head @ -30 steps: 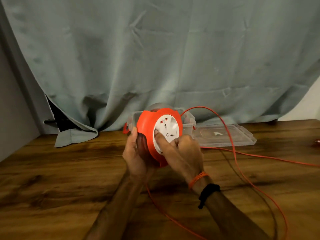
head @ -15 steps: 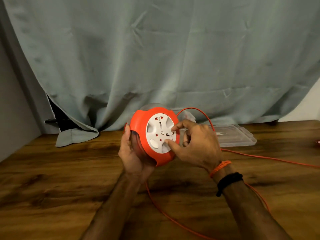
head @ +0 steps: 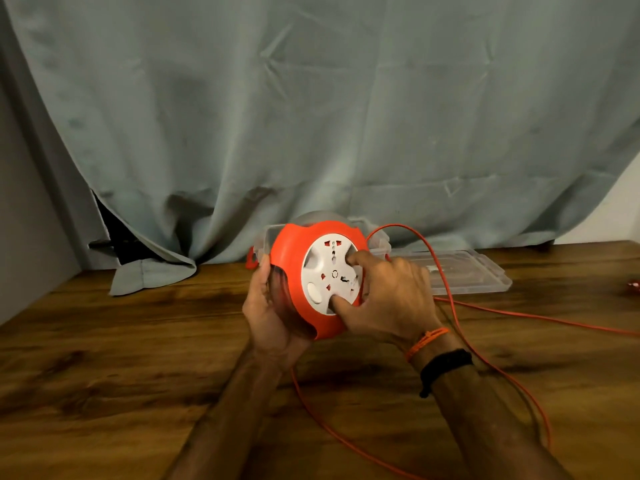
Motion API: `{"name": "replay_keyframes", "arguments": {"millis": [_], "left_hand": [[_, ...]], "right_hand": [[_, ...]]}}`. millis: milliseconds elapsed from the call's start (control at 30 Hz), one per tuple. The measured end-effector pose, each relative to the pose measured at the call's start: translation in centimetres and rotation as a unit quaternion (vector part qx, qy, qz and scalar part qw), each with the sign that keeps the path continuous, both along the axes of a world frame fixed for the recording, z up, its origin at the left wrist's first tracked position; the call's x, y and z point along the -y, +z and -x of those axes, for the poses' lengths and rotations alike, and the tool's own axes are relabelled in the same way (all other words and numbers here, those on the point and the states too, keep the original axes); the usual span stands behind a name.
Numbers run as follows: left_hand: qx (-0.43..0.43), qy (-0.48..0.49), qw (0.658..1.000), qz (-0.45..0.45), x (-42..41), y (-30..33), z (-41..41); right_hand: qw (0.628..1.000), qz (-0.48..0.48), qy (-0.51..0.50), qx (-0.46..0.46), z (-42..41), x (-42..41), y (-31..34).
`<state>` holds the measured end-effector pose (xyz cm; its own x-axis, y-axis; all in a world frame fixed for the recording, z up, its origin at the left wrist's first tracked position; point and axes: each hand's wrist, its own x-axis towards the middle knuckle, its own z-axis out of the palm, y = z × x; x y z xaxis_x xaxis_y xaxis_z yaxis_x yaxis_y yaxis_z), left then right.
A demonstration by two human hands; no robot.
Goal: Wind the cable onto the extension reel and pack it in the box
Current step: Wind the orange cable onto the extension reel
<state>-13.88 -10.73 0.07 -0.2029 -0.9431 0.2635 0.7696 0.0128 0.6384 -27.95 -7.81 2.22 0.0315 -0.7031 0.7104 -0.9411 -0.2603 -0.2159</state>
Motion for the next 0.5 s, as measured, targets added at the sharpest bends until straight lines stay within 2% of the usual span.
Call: {"name": "replay_keyframes", "arguments": {"millis": [100,167,233,333,500], "left_hand": [[-0.007,0.046,0.999,-0.003,0.0,0.0,0.2],[-0.006,0.06,0.998,-0.005,0.2,-0.2,0.2],[-0.003,0.062,0.998,-0.006,0.2,-0.3,0.1],[-0.005,0.078,0.997,-0.012,0.2,-0.4,0.3],[-0.013,0.052,0.998,-0.01,0.6,-0.1,-0.1]], "right_hand": [[0.987,-0.008,-0.014,0.157,-1.6,0.2,-0.5],[0.956,-0.051,0.003,0.288,-3.0,0.5,-0.8],[0.931,-0.069,0.006,0.359,-3.9,0.7,-1.3],[0.934,-0.072,0.0,0.351,-4.2,0.9,-1.6],[0.972,-0.066,0.047,0.22,-1.6,0.9,-0.5]]}}
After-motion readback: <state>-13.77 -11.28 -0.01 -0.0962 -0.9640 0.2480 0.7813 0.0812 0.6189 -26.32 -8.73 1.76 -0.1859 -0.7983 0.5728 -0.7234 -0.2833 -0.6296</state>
